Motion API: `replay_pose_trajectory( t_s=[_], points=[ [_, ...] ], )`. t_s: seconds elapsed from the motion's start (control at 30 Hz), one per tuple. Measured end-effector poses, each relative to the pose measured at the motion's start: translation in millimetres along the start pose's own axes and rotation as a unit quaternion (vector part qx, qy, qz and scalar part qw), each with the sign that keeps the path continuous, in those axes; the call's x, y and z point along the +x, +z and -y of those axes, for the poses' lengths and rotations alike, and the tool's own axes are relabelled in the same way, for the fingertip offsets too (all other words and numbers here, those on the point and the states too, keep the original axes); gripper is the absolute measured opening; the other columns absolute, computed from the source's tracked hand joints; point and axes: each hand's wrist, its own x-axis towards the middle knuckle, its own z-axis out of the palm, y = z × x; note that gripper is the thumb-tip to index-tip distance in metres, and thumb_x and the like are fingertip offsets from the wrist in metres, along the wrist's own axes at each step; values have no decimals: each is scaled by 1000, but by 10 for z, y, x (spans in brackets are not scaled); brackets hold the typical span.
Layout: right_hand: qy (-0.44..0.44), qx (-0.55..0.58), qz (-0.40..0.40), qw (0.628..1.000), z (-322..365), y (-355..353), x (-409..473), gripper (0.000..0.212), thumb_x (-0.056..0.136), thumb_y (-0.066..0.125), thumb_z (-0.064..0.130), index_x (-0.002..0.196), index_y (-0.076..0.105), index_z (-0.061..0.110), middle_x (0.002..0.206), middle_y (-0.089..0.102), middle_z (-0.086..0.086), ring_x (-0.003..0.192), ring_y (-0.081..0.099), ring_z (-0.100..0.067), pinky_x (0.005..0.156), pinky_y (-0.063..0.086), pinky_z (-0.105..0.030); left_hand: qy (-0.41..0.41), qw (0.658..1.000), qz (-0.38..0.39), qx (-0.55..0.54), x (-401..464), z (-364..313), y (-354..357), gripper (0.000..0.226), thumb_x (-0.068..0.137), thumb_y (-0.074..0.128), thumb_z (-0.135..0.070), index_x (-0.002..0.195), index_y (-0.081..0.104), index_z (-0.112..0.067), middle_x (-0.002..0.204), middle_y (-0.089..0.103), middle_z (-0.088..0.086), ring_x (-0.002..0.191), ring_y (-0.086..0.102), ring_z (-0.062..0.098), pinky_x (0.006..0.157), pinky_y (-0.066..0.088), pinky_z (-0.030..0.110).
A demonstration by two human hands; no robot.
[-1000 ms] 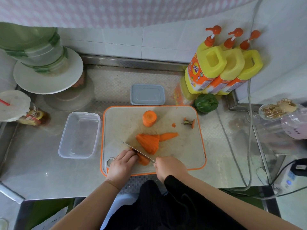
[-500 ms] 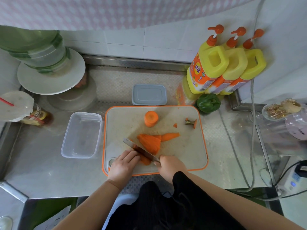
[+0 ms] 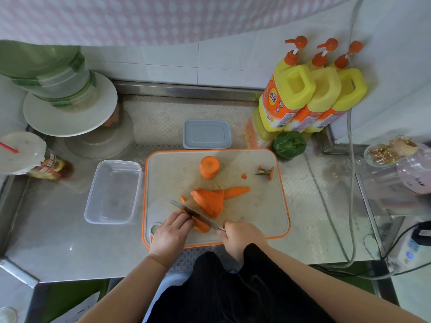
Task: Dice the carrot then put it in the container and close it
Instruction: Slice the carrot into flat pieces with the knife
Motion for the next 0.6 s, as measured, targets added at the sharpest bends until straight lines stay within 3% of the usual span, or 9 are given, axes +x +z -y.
replay_pose_trajectory(
  t_s=[0.17,0.4,0.6],
  points=[
    [20,-16,45,999,70,-131,34,31,103,36,36,109,55,12,104,63,-8,98,61,-28,80,47,-37,-4,1000,-4,-5,2,-6,11,29,83,47,-9,92,75,-11,99,68,5,101,54,20,72,59,32],
    [22,-70,54,996,145,-102,172,18,100,45,17,108,60,10,101,64,-7,93,63,-27,72,46,-33,2,1000,-7,-17,9,7,3,27,85,49,-9,93,75,-10,100,68,4,100,56,20,71,59,30],
    [11,-40,39,998,111,99,192,24,102,41,24,111,58,10,107,65,-9,99,63,-28,76,45,-33,1,1000,-8,-11,7,16,-11,26,84,52,-8,98,74,-11,106,67,3,104,57,20,73,55,26]
  ],
)
